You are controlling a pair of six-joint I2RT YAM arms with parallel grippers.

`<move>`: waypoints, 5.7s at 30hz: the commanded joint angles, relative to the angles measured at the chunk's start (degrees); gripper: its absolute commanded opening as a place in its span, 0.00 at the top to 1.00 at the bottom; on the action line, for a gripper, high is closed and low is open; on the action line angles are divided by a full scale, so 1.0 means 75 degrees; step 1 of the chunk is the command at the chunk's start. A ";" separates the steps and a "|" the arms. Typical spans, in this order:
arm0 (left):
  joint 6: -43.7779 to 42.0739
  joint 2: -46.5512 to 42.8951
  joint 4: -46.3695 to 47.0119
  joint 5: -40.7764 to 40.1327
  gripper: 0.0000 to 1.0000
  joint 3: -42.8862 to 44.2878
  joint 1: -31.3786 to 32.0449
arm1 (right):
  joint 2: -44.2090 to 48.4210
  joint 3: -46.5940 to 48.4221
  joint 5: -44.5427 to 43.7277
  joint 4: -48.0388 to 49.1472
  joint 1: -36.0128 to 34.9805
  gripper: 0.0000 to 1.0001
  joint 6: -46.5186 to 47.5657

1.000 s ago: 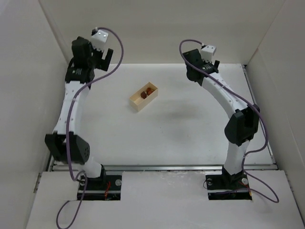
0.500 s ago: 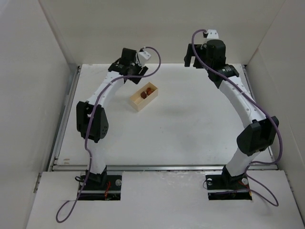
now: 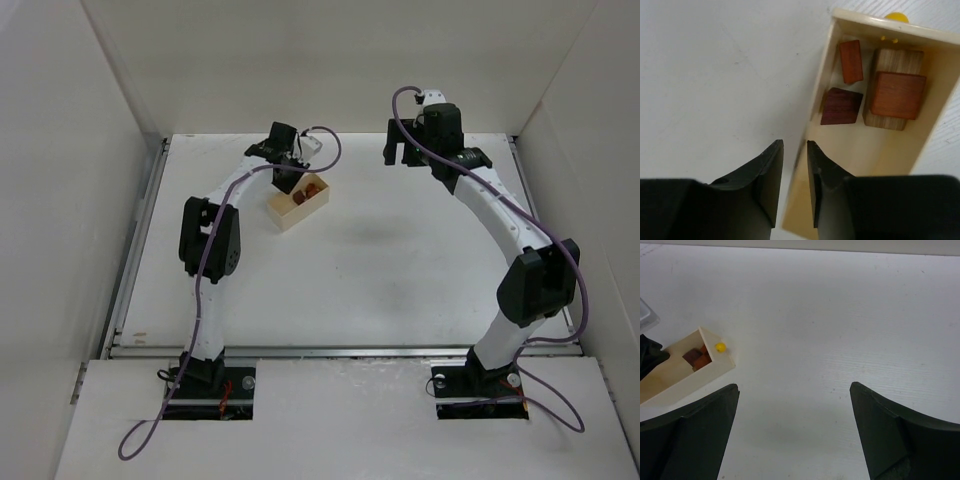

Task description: Build the wood block tower

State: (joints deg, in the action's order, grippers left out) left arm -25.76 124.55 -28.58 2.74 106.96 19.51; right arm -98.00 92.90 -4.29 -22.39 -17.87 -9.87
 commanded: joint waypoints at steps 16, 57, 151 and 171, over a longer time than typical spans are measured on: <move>0.0423 0.0010 0.0572 -0.3634 1.00 -0.0152 0.0304 | 0.0855 -0.0410 -0.0166 0.0173 -0.0008 0.02 -0.0055; 0.1711 -0.0880 -0.0936 -0.1422 0.00 -0.0187 0.0377 | 0.2157 -0.1911 0.0174 0.0326 -0.0008 0.01 -0.0337; 0.1735 -0.0658 -0.0044 -0.4174 0.88 -0.1791 0.1301 | 0.2824 -0.3246 -0.0528 -0.4287 -0.0874 0.01 -0.3311; 0.1899 -0.1384 0.0330 -0.3342 0.85 -0.2857 0.0821 | 0.4066 -0.5894 0.0619 -0.5299 -0.2269 0.08 -0.5421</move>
State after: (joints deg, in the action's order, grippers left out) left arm -12.29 118.17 -26.09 -23.07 87.57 25.65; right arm -68.36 50.00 -2.44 -62.08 -33.87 -46.70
